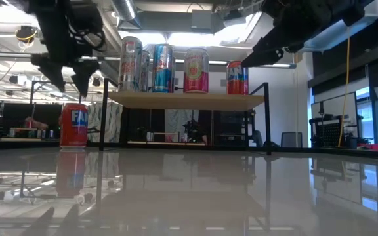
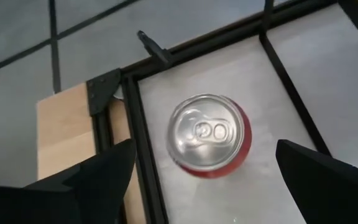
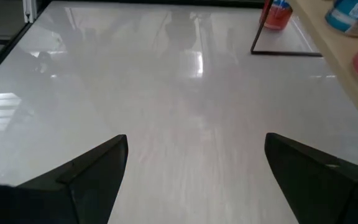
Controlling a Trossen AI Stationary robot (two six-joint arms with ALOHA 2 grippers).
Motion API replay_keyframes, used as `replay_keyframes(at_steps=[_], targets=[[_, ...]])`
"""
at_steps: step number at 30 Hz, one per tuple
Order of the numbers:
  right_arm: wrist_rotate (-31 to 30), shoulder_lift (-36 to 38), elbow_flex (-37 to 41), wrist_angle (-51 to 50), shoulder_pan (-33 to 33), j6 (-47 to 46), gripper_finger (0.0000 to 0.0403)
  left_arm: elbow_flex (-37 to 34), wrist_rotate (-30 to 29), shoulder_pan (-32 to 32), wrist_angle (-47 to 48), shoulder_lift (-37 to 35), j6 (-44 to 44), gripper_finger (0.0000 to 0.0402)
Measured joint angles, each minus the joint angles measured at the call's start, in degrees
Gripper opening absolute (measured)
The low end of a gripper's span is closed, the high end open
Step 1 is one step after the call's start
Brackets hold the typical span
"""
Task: Place canned beverage on shelf
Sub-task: Put the red soda can on the shelf
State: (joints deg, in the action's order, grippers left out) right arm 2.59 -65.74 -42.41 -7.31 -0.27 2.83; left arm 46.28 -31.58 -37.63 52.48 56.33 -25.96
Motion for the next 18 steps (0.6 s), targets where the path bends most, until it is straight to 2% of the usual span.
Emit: replay_keyframes(at_steps=[4,10,18], targets=[[0.0,-1.13,0.01,-0.04,-0.03,0.02,0.0374,0.0,3.66,-3.94,-2.6,2.81,4.11,0.0377],[0.0,-1.71,0.04,0.12,-0.07,0.07,0.0374,0.0,4.88,-8.61,-5.42,5.81,7.81,0.0377],[0.0,-1.7,0.04,0.25,-0.07,0.05,0.0374,0.0,11.25,-13.3,-7.2,9.75,11.58,0.0377]])
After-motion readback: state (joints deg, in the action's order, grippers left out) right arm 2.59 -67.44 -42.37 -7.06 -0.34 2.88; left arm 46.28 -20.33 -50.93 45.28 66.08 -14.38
